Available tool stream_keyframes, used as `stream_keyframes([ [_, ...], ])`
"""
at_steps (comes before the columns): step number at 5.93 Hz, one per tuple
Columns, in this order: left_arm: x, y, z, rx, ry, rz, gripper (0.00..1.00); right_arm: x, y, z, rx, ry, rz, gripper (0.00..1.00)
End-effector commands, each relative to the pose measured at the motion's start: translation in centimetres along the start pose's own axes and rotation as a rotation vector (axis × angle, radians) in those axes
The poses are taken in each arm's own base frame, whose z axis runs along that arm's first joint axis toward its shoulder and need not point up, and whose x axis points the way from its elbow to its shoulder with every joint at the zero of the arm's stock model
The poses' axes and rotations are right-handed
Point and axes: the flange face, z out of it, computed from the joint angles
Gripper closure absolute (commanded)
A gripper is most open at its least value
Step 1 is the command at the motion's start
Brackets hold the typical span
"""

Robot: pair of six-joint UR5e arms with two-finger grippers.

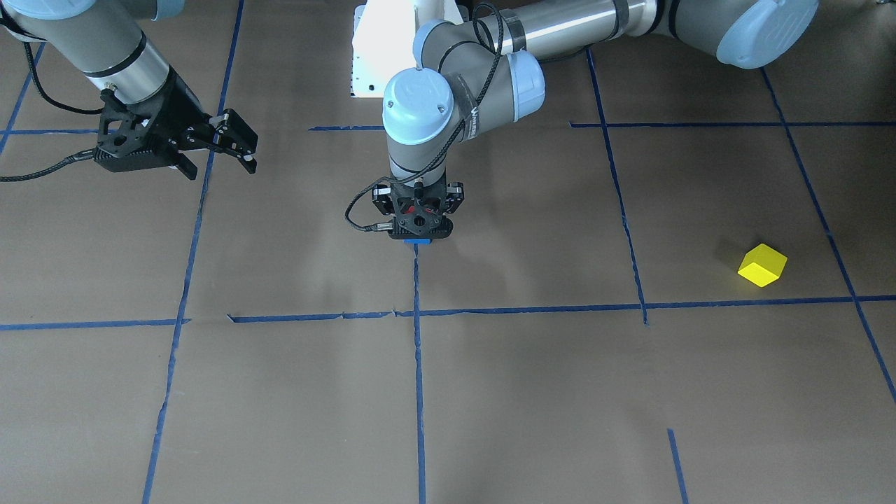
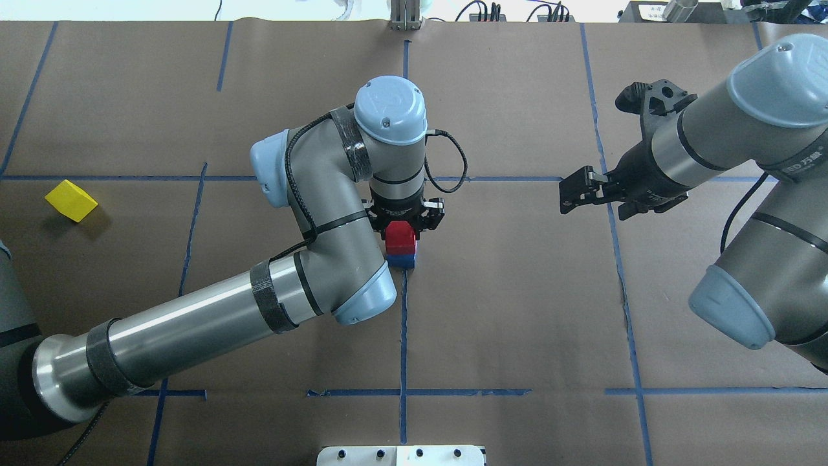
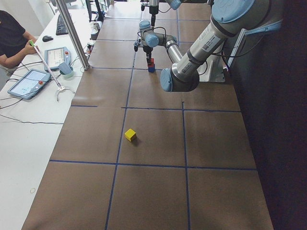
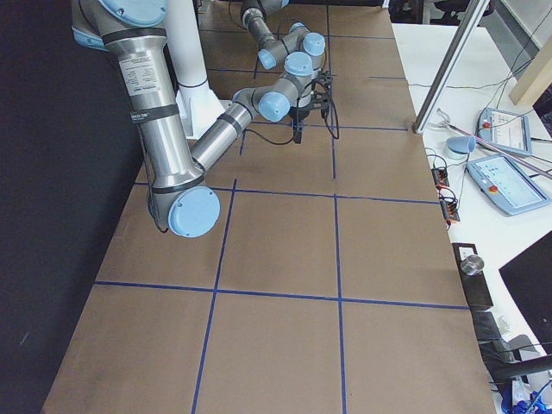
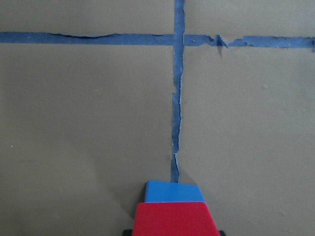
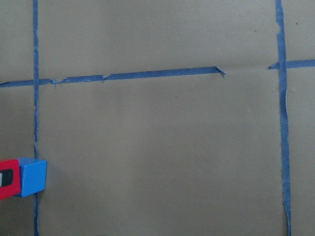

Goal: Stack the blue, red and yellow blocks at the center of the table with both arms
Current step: 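Lower the red cube onto the blue cube and open the left gripper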

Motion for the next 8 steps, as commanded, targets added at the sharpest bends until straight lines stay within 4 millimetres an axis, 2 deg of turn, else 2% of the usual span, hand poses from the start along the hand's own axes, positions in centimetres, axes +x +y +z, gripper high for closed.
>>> stream_keyframes([
  [1,0.01,0.00,0.03,0.007,-0.006,0.065,0.94,0.00,0.00,0.01,0.000,0.000,-0.001,0.00],
  [6,0.03,0.16,0.24,0.006,-0.007,0.066,0.92,-0.07,0.10,0.11,-0.002,0.000,-0.002,0.00],
  [7,0.19,0.17,0.07,0.007,-0.005,0.067,0.73,-0.15,0.09,0.07,-0.002,-0.001,-0.003,0.00],
  [8,0.20,0.28,0.33,0.018,-0.014,0.068,0.03,-0.15,0.09,0.07,-0.002,-0.001,-0.002,0.00],
])
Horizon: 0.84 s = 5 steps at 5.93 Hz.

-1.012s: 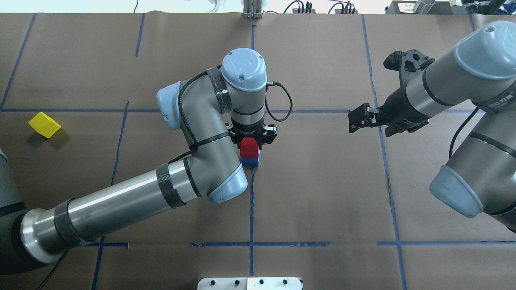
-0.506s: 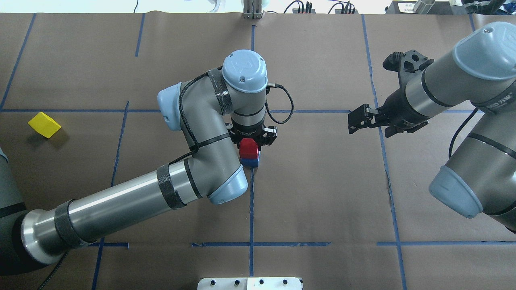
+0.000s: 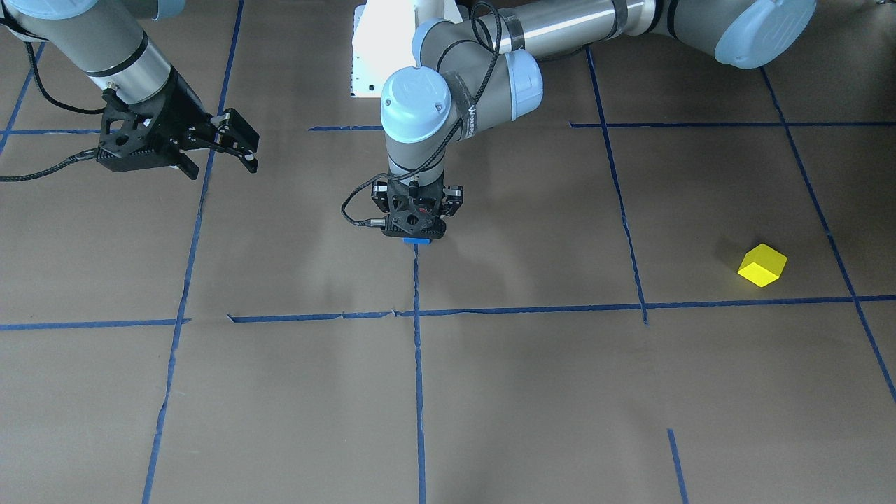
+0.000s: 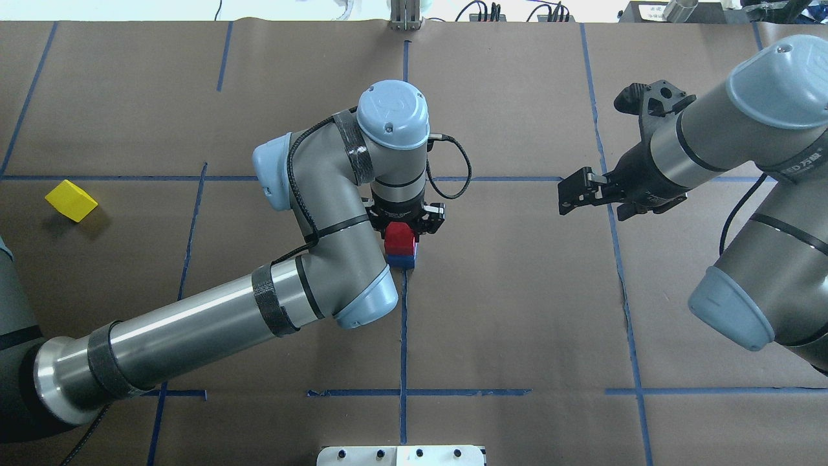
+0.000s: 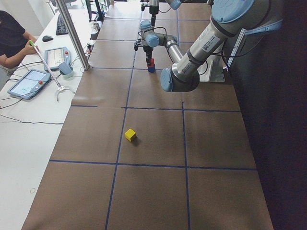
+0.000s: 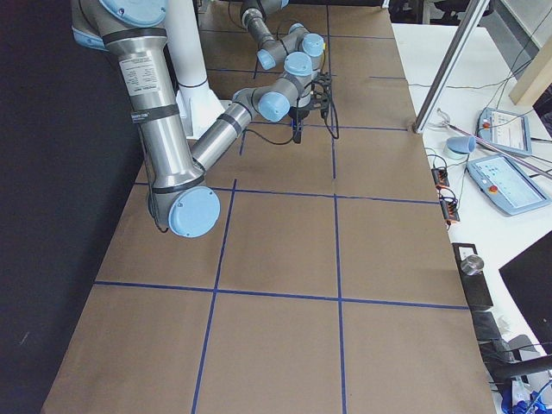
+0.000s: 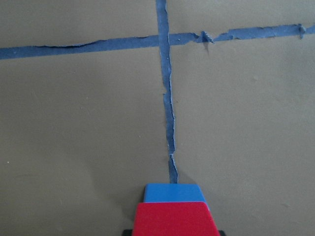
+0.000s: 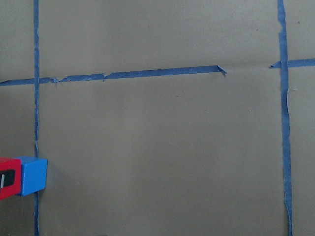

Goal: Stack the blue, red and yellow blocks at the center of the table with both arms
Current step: 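Lower the red cube onto the blue cube and open the left gripper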

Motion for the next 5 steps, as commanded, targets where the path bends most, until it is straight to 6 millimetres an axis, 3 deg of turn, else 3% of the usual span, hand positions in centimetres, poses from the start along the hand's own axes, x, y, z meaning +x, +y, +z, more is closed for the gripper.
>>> stream_keyframes([
  [1,0.9,1.0,0.7,0.034,-0.022,0.012,0.00,0.0,0.0,0.2,-0.002,0.002,0.000,0.00],
  [2,1.1,1.1,0.3,0.038,-0.015,0.013,0.00,-0.1,0.0,0.2,-0.002,0.001,0.000,0.00],
  [3,1.2,1.9,-2.1,0.051,0.006,0.021,0.00,-0.1,0.0,0.2,-0.002,0.001,-0.002,0.00],
  [4,0.4,2.8,-5.7,0.055,-0.009,0.005,0.00,-0.1,0.0,0.2,-0.002,0.001,0.000,0.00],
  [5,-3.3,2.6,-8.9,0.094,0.007,-0.006,0.00,-0.2,0.1,0.1,0.000,-0.001,-0.002,0.00],
])
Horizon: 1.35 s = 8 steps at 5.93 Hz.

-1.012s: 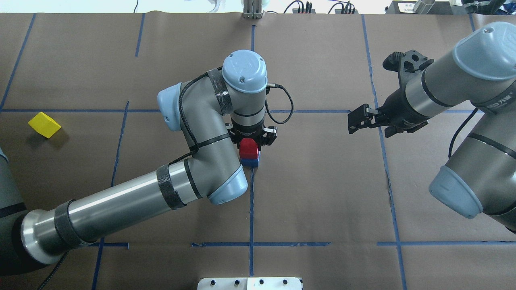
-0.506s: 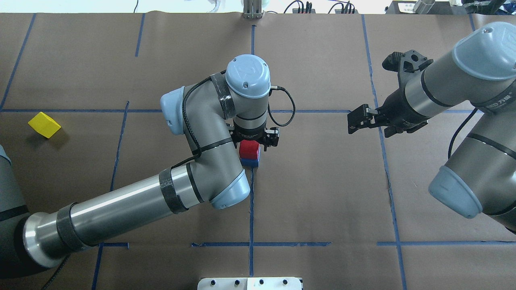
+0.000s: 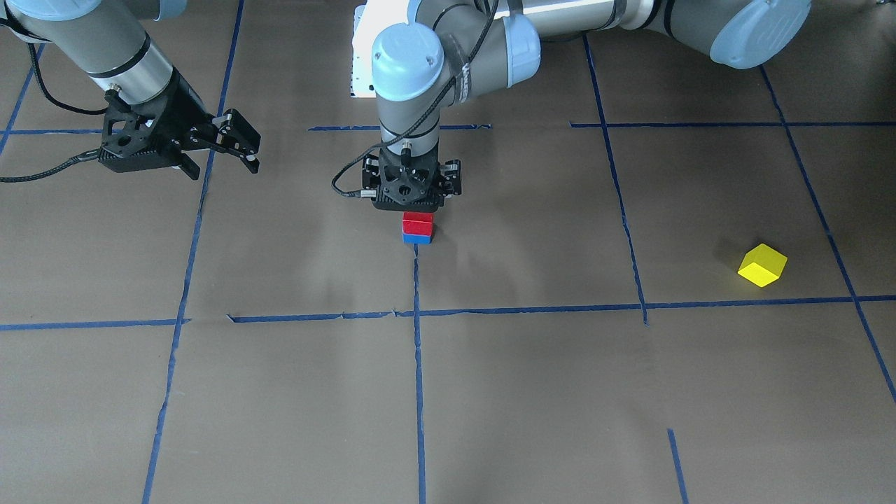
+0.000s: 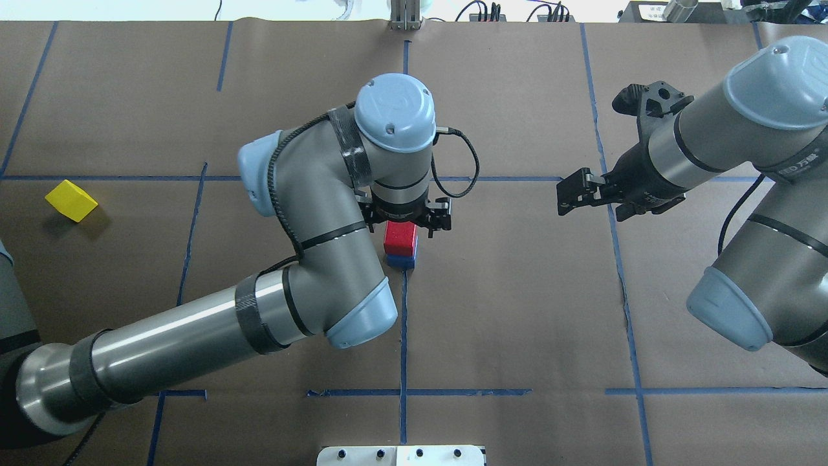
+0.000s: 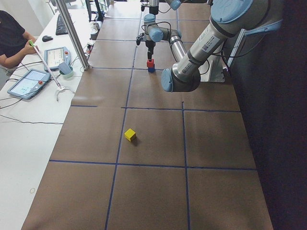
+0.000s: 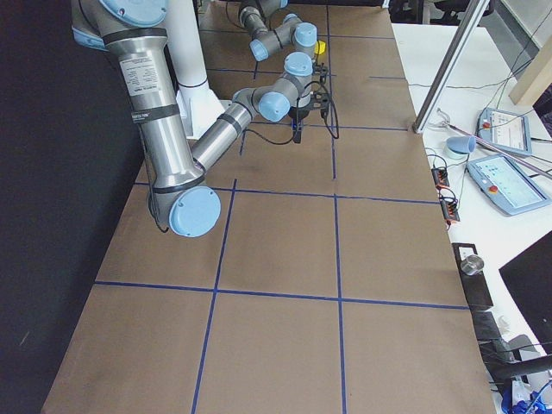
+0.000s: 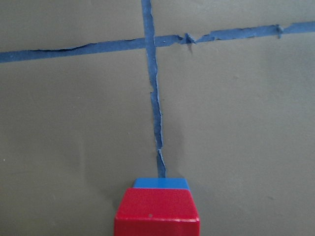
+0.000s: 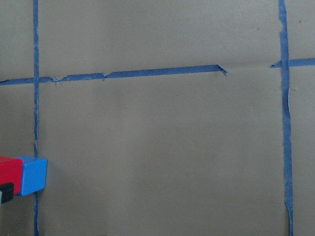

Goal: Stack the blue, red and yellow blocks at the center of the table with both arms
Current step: 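Move the left gripper back and grasp the yellow cube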

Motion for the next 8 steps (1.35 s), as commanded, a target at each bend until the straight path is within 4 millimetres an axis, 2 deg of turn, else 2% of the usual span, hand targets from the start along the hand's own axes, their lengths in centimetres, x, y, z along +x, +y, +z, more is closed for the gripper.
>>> stream_keyframes([
  [1,-8.5,0.6,-4.0,0.058,0.011,0.019,0.00,0.1,0.0,-0.1,0.002,-0.001,0.001,0.00],
  [2,-16.1,1.2,-5.6,0.095,-0.011,0.127,0.00,0.3,0.0,-0.4,0.004,-0.002,0.003,0.00],
  [3,-23.3,-0.1,-5.2,0.103,-0.076,0.255,0.00,0.5,0.4,-1.0,0.011,-0.006,0.001,0.00],
  [5,-42.0,-2.9,-3.1,0.038,-0.117,0.457,0.00,1.3,1.3,-1.6,0.010,-0.006,0.002,0.00],
  [6,-48.4,-4.9,-0.7,0.021,-0.134,0.523,0.00,1.2,1.5,-1.5,0.005,-0.006,0.001,0.00],
  [7,-53.2,-6.4,2.5,-0.027,-0.159,0.574,0.00,0.9,2.0,-0.8,-0.008,-0.003,-0.007,0.00],
  [8,-56.5,-7.3,4.0,-0.061,-0.129,0.548,0.00,0.8,2.1,-0.7,-0.012,-0.003,-0.008,0.00],
])
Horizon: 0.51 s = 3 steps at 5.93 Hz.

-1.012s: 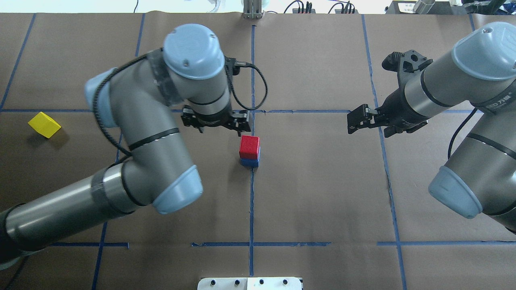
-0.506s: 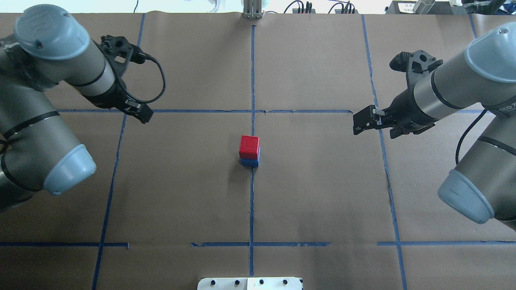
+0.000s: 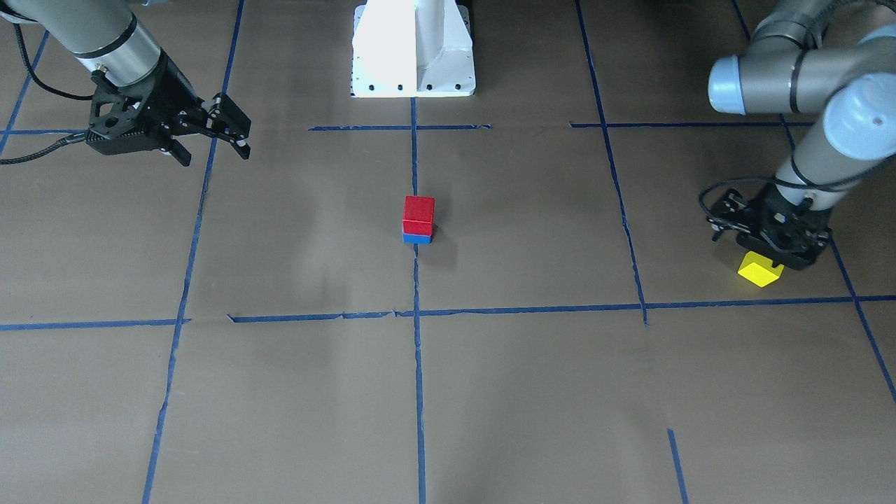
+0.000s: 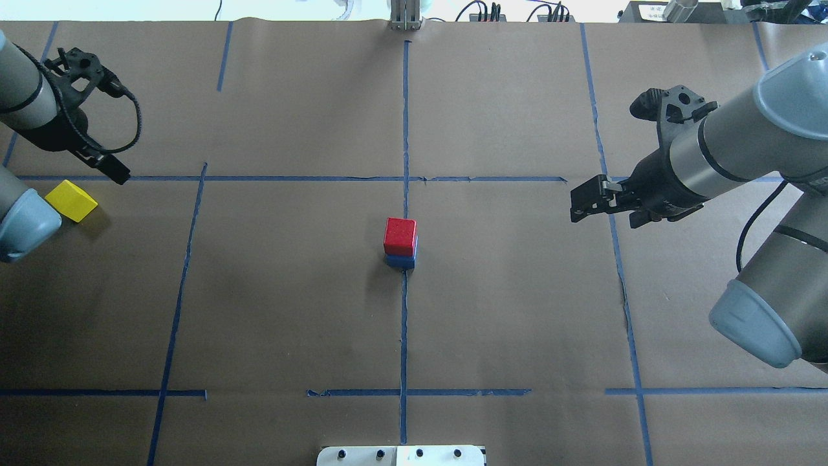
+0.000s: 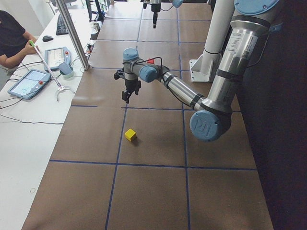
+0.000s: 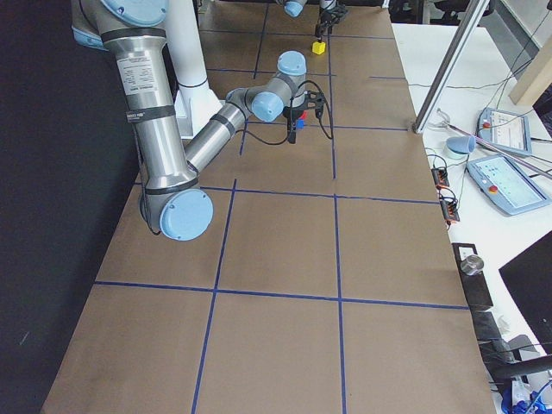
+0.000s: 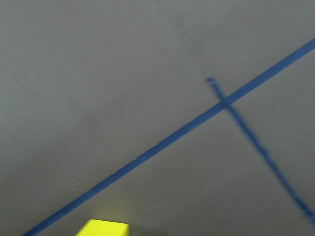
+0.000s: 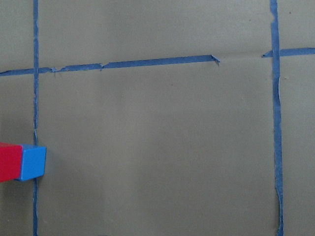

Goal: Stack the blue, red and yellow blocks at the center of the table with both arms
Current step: 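Move the left gripper back and grasp the yellow cube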

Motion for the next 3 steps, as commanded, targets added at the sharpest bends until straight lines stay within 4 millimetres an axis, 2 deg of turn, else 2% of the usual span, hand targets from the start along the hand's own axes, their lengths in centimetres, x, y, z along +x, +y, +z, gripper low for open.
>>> stream_keyframes([
  [1,-4.6,1.7,3.7,-0.038,0.044,-0.003,0.00,-0.5,0.8,1.2,-0.020,0.009,-0.008,0.00],
  [3,-4.8,3.5,5.5,-0.062,0.135,-0.033,0.00,-0.8,1.1,1.6,-0.029,0.009,-0.009,0.00],
])
